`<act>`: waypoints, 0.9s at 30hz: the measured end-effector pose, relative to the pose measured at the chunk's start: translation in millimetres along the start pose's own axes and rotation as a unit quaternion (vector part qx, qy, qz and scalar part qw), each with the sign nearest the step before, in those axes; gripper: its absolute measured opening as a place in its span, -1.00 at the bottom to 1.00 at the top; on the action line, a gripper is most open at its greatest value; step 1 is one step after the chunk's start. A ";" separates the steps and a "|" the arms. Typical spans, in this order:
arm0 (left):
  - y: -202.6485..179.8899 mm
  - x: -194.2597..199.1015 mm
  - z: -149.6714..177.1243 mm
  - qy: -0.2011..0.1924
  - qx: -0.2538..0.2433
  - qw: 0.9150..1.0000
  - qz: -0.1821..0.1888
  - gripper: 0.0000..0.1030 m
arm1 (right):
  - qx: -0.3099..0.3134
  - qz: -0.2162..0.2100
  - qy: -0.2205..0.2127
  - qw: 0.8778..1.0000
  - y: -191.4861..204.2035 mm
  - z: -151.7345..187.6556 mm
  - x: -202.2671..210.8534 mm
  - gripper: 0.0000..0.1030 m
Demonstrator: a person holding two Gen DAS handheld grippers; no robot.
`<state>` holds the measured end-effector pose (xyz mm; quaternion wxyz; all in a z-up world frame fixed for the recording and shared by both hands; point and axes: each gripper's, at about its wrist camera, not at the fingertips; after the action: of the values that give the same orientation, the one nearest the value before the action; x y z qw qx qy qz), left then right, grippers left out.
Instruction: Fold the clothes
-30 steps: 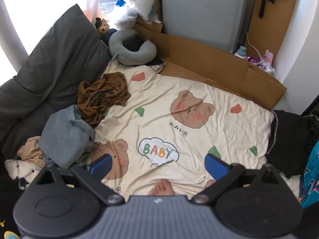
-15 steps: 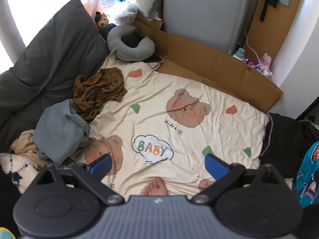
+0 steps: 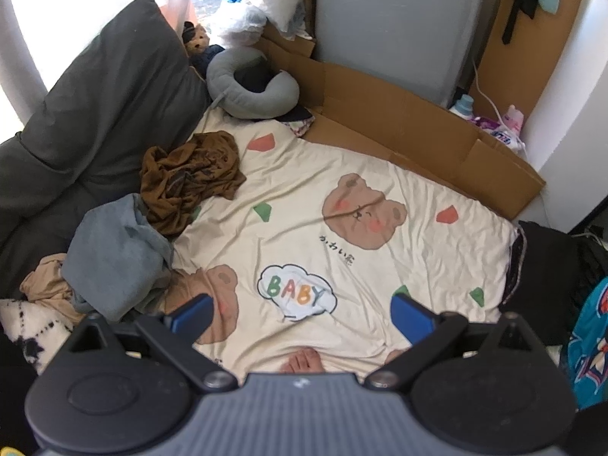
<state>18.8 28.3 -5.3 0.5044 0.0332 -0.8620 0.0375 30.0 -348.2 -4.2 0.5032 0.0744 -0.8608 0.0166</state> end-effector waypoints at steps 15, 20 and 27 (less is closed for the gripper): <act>26.9 -26.8 -33.4 -0.012 0.014 1.000 -0.007 0.95 | 0.007 -0.011 -0.005 1.000 12.5 -29.5 -24.6 0.97; 35.4 -39.0 -42.0 -0.013 0.022 1.000 -0.005 0.95 | 0.007 -0.019 -0.007 1.000 19.3 -38.2 -35.6 0.97; 44.4 -60.0 -53.9 -0.017 0.032 0.999 -0.010 0.95 | 0.003 -0.028 -0.013 1.000 22.9 -53.0 -54.9 0.97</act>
<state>90.6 78.9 -32.7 0.4885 0.0587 -0.8686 0.0591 98.9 -314.0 -24.6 0.4916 0.1002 -0.8650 0.0045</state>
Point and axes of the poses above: each gripper's, at about its wrist camera, not at the fingertips, and x roughly against the way its jaws point, y to its left, z to its underside, and after that the axes turned 4 degrees about x, right-handed
